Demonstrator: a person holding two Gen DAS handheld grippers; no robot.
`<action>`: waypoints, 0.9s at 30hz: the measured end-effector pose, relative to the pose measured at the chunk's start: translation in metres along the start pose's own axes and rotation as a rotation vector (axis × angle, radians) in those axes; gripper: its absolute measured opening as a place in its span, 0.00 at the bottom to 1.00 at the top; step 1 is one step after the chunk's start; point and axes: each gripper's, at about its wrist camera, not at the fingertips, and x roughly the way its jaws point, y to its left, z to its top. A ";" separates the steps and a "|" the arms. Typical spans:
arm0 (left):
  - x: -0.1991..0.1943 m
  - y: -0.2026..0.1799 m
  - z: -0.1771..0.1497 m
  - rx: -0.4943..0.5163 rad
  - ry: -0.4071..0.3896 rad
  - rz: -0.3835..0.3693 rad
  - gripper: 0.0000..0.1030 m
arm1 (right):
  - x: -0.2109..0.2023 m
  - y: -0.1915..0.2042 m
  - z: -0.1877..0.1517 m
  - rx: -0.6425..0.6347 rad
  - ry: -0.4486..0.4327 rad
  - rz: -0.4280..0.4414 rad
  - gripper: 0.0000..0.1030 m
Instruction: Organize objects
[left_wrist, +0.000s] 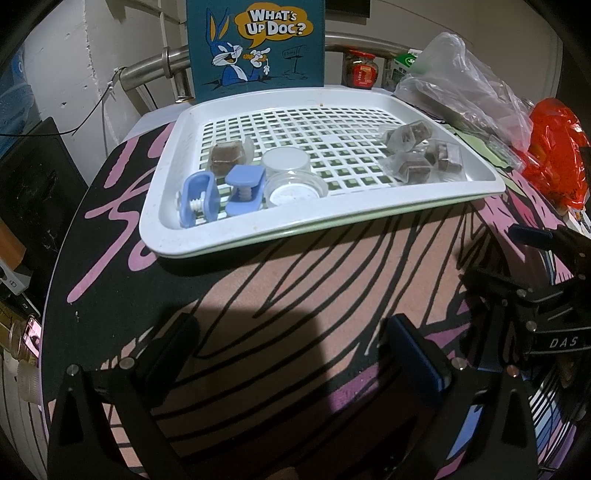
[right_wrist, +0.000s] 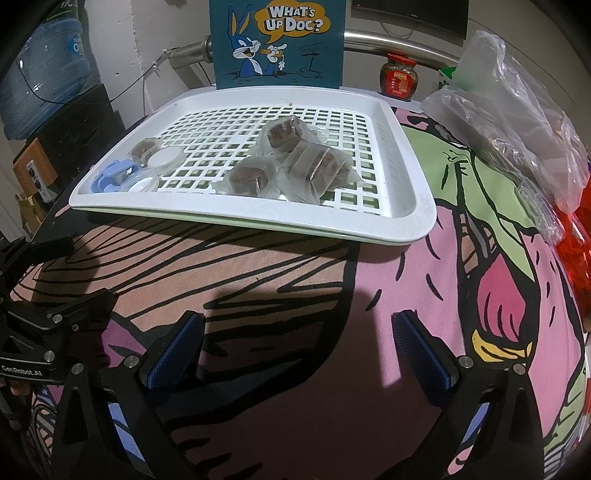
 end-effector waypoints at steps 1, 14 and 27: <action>0.000 0.000 0.000 -0.001 0.000 0.000 1.00 | 0.000 0.000 0.000 0.000 0.000 0.000 1.00; -0.002 0.003 -0.002 -0.007 0.000 0.006 1.00 | -0.001 0.001 -0.001 -0.001 0.000 0.000 1.00; -0.003 0.004 -0.003 -0.008 0.000 0.007 1.00 | -0.001 0.003 -0.002 -0.001 0.000 0.000 1.00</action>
